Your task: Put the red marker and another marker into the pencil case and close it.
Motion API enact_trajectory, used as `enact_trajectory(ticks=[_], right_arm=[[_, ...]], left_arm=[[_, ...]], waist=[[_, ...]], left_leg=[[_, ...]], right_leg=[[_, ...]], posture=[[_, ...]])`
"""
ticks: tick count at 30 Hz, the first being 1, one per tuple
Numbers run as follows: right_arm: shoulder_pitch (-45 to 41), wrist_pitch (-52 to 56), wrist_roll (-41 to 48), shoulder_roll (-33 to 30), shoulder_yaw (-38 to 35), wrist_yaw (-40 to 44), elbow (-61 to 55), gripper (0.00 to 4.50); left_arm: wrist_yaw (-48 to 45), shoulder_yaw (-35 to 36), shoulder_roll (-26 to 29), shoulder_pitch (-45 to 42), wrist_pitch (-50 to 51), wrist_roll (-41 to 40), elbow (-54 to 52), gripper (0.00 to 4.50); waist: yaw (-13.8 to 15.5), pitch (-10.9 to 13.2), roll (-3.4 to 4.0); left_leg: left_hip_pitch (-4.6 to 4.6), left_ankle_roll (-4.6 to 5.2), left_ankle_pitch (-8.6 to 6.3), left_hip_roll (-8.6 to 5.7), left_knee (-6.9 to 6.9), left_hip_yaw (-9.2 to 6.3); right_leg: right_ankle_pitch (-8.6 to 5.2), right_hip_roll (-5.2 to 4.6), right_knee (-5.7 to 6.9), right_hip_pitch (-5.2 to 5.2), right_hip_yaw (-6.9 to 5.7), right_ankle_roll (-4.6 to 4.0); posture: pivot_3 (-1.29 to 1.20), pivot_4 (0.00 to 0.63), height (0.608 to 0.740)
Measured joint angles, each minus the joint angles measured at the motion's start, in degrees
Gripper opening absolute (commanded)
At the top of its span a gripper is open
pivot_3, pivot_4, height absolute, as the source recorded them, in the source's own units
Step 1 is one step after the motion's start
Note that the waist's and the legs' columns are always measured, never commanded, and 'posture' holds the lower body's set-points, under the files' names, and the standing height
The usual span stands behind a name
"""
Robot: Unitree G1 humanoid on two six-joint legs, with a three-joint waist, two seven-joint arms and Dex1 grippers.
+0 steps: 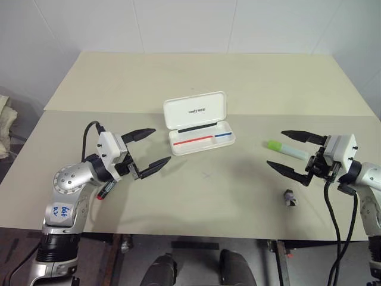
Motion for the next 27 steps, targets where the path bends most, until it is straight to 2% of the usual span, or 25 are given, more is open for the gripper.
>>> enact_trajectory(ticks=[8, 14, 15, 17, 19, 27], right_arm=[[-3.1, 0.0, -0.2, 1.6, 4.3, 1.1, 0.6, 4.5], [-8.5, 0.4, -0.2, 3.8, 8.3, 2.5, 2.1, 4.5], [-8.8, 0.3, -0.2, 4.1, 8.7, 2.6, 2.6, 4.5], [-8.9, 0.3, -0.7, 5.0, 9.4, 2.4, 2.6, 4.5], [-9.0, 0.2, -1.1, 6.6, 11.0, 2.3, 2.3, 4.5], [-8.9, 2.0, -1.2, 7.1, 13.1, 3.6, -0.2, 4.5]], left_arm=[[1.4, -0.3, -0.6, -1.8, 0.3, 1.0, 2.4, 4.49], [-0.2, -1.8, 0.4, -1.9, 0.4, 1.0, 2.4, 4.49], [-0.5, -1.8, 0.7, -1.9, 0.4, 1.1, 2.4, 4.08], [-1.5, -1.4, 1.6, -1.5, 0.1, 1.0, 2.6, 3.59], [-2.2, -1.5, 3.0, -1.5, -0.5, 2.1, 5.1, 2.9], [-2.5, -7.3, 2.4, -7.5, -1.3, 7.9, 13.2, 2.9]], waist=[[-0.1, 0.0, 0.0], [-0.1, 0.0, 0.01], [-0.1, 0.0, 0.01], [0.0, 0.0, 0.01], [-0.1, 0.0, 0.02], [0.1, 0.1, 0.03]], left_leg=[[0.0, 0.0, 0.0, 0.0, -0.01, 0.0], [0.0, 0.0, 0.0, 0.02, -0.01, 0.02], [0.0, 0.0, 0.0, 0.02, -0.02, 0.02], [-0.01, 0.0, 0.0, 0.02, -0.05, 0.0], [-0.01, 0.0, 0.0, 0.02, -0.07, 0.01], [-0.03, 0.0, 0.0, 0.01, -0.02, 0.01]], right_leg=[[0.01, 0.0, 0.01, 0.0, 0.0, 0.01], [0.02, 0.01, 0.02, -0.01, 0.0, 0.01], [0.02, 0.01, 0.03, -0.01, 0.01, 0.0], [0.02, 0.01, 0.05, -0.01, 0.0, 0.0], [0.02, 0.02, 0.04, -0.01, 0.0, 0.0], [0.06, 0.02, 0.04, -0.01, 0.0, 0.03]], posture=[[0.0, 0.15, 0.74], [0.0, 0.15, 0.74], [0.0, 0.15, 0.74], [0.0, 0.15, 0.74], [0.0, 0.15, 0.74], [0.0, 0.15, 0.74]])
